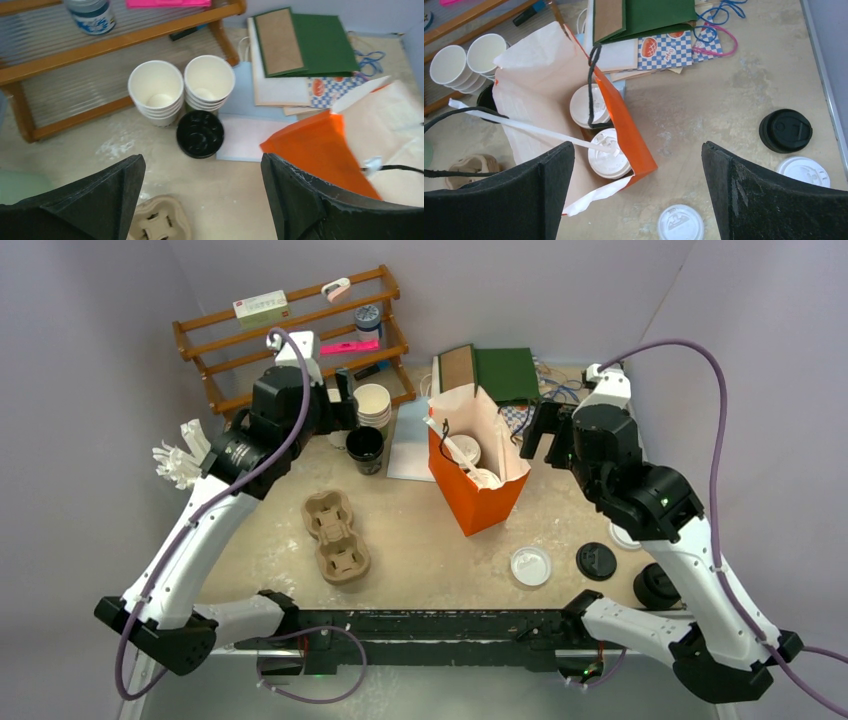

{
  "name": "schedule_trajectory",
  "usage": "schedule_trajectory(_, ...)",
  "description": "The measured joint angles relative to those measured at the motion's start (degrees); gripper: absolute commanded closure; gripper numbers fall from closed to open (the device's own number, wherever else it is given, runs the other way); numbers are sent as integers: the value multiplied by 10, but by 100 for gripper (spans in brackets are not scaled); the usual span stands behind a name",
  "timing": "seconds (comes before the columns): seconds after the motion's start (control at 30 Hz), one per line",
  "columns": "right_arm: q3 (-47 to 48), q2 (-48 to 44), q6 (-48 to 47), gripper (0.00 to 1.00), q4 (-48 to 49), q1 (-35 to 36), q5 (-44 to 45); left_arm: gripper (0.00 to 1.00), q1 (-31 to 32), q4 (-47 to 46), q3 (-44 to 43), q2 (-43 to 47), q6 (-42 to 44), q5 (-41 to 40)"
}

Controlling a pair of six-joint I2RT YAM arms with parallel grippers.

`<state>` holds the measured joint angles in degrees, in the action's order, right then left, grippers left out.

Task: Pack the takeout coffee
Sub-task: Reset both arms

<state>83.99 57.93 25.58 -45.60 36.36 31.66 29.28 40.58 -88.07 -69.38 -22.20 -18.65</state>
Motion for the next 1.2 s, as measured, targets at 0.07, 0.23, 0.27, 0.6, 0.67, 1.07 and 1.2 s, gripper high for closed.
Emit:
schedule_trajectory(0.07,-1,-2,9,2,-5,-1,14,9,-8,-4,37,18,7,-17)
schedule_trajectory(0.23,-20,-22,42,2,-12,-11,71,8,-71,-23,129,28,8,-4)
schedule_trajectory(0.27,-36,-32,49,2,-12,-14,83,8,-88,-27,148,29,8,4)
schedule_trajectory(0.6,-328,-163,75,5,95,-27,152,3,-210,-125,334,41,-14,54)
schedule_trajectory(0.67,-375,-179,52,3,148,-27,156,3,-210,-158,359,43,-11,53)
schedule_trajectory(1.07,-458,-71,11,3,370,-231,38,0,-211,-337,489,102,78,-46)
schedule_trajectory(1.2,-489,-17,-66,2,491,-239,-13,0,-214,-406,537,101,123,-58)
